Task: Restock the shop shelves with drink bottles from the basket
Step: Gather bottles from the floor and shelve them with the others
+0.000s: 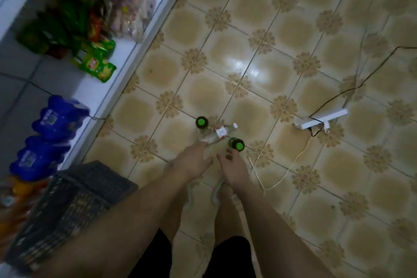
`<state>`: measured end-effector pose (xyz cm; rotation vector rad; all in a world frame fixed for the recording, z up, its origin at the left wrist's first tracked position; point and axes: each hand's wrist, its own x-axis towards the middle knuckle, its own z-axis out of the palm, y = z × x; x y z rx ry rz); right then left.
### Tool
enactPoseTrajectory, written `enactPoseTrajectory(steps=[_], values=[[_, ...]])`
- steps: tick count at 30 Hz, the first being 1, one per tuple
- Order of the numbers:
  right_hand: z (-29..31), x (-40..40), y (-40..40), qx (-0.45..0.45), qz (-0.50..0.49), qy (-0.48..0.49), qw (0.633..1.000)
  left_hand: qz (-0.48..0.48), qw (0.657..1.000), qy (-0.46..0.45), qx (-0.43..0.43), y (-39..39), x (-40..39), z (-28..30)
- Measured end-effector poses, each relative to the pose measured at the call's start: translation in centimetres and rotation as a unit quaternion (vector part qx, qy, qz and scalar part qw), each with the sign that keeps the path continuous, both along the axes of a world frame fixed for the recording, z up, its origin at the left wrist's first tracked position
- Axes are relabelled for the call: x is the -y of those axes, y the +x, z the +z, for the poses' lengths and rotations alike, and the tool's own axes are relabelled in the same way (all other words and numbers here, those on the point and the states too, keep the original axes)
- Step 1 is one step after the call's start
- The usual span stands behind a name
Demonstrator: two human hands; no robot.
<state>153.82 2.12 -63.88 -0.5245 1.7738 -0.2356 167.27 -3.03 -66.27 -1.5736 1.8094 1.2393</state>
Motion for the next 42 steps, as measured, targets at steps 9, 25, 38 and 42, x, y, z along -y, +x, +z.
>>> enactPoseTrajectory(steps=[9, 25, 38, 42], values=[[-31.0, -1.7, 0.6, 0.045, 0.029, 0.112, 0.992, 0.022, 0.998, -0.025, 0.045, -3.5, 0.7, -31.7], [-42.2, -6.7, 4.1, 0.096, -0.074, 0.173, 0.977, 0.089, 0.993, 0.066, 0.044, -3.5, 1.6, -41.5], [-11.3, -4.4, 0.4, 0.119, -0.128, 0.108, 0.979, 0.437, 0.818, 0.369, -0.067, 3.3, -6.7, -9.4], [-0.8, -2.6, -2.1, 0.109, -0.101, 0.069, 0.986, 0.442, 0.789, 0.402, -0.141, 2.9, -7.8, 1.1]])
